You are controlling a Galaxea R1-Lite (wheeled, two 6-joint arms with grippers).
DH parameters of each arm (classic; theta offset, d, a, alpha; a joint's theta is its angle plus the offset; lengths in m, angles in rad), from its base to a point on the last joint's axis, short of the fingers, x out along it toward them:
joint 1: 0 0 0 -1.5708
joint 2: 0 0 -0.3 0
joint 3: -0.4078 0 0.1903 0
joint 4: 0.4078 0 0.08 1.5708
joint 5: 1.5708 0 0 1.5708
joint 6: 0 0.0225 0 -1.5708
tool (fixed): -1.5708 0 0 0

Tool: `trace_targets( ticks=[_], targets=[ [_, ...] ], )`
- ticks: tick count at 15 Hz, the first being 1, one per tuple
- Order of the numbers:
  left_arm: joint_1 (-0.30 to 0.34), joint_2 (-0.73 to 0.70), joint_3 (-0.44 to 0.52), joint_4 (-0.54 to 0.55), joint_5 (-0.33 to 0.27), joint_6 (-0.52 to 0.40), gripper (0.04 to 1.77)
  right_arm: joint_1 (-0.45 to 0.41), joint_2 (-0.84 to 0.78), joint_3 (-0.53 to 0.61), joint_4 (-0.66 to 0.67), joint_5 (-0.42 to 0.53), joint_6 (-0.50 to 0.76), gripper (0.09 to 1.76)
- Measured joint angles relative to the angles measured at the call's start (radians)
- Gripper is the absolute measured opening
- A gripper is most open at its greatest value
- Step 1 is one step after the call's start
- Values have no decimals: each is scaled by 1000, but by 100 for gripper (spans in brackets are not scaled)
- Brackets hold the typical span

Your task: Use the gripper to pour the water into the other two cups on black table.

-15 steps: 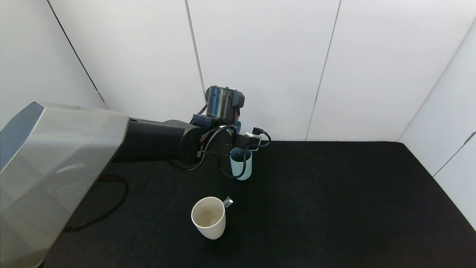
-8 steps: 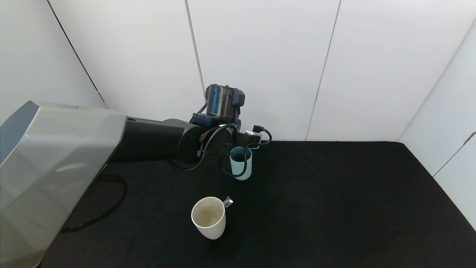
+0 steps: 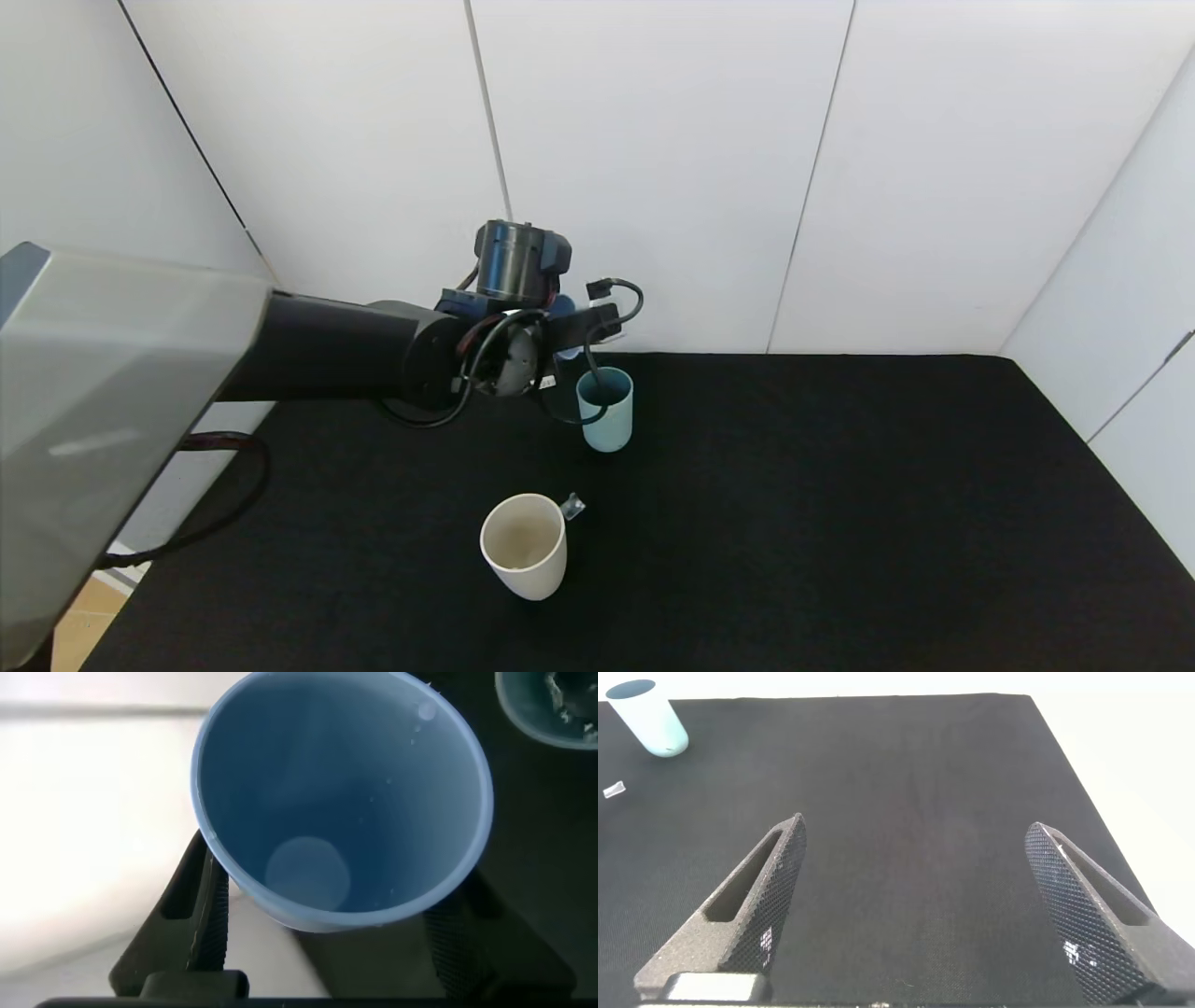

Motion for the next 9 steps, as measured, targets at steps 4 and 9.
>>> trace_targets(
  ticks=[4, 9],
  targets=[
    [63, -104, 163, -5, -162, -373, 119, 0, 0, 0, 0, 0, 0, 171],
    [149, -269, 361, -27, -402, -807, 119, 0, 0, 0, 0, 0, 0, 171]
  ],
)
